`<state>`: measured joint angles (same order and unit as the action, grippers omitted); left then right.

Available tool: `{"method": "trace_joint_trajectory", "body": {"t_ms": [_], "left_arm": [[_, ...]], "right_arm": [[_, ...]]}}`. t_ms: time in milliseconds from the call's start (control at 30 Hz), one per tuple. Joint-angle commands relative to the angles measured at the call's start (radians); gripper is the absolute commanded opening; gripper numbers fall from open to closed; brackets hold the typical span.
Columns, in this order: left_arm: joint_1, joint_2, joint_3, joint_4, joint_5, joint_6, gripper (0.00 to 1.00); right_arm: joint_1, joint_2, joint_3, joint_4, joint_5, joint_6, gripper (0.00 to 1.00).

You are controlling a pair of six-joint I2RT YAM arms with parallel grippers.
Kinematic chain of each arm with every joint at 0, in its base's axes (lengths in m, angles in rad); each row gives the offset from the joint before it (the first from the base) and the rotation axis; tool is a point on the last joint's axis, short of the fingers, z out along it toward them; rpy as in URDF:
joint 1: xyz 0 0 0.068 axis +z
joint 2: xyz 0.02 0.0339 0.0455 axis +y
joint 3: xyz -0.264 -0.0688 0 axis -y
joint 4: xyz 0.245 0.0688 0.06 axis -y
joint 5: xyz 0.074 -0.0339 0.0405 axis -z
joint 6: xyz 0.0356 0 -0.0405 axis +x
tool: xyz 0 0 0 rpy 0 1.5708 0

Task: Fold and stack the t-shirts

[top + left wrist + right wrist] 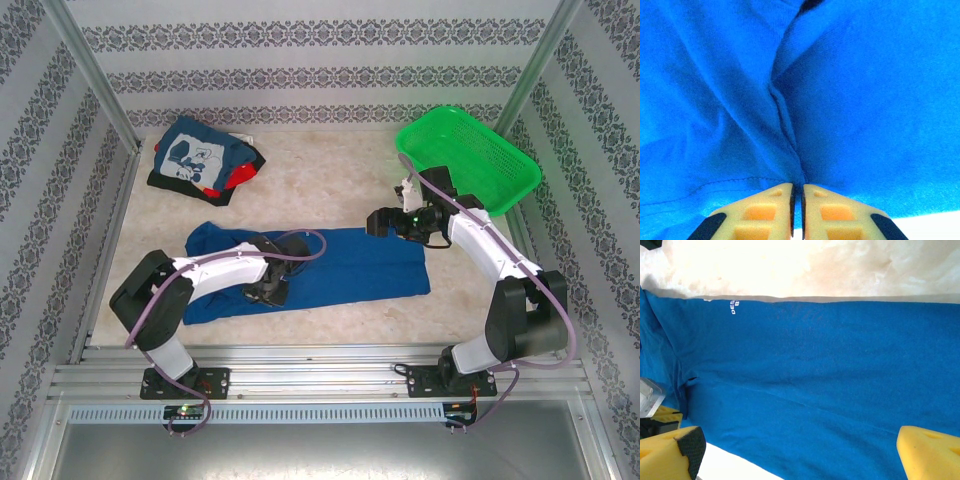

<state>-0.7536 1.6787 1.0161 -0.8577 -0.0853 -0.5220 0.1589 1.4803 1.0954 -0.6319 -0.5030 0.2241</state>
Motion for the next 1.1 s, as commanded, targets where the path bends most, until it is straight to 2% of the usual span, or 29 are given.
{"method": "trace_joint_trajectory", "body": {"t_ms": [0,100,333,467,700,833,1067], "left_arm": [[-0.015,0.006,0.036,-0.059,-0.048,0.021,0.08],[-0.019,0.004,0.071,-0.068,-0.028,0.024,0.05],[-0.071,-0.005,0.085,-0.028,0.084,-0.049,0.03],[-0.079,-0.017,0.066,-0.035,0.053,-0.093,0.03],[-0.077,-0.079,0.067,-0.152,-0.077,-0.105,0.30],[-0.064,-0.100,0.012,-0.118,-0.073,-0.120,0.34],[-0.037,-0.074,-0.024,-0.031,-0.064,-0.113,0.35]], "right_arm": [[-0.012,-0.008,0.001,-0.008,-0.011,-0.020,0.98],[-0.012,-0.008,0.004,-0.005,-0.012,-0.016,0.98],[-0.012,-0.005,0.003,-0.004,-0.010,-0.017,0.98],[-0.013,0.001,0.009,-0.010,-0.010,-0.021,0.98],[-0.013,-0.005,-0.001,-0.015,-0.012,-0.029,0.98],[-0.014,-0.012,-0.005,-0.008,-0.012,-0.031,0.98],[-0.014,-0.031,-0.015,-0.005,-0.022,-0.031,0.98]]}}
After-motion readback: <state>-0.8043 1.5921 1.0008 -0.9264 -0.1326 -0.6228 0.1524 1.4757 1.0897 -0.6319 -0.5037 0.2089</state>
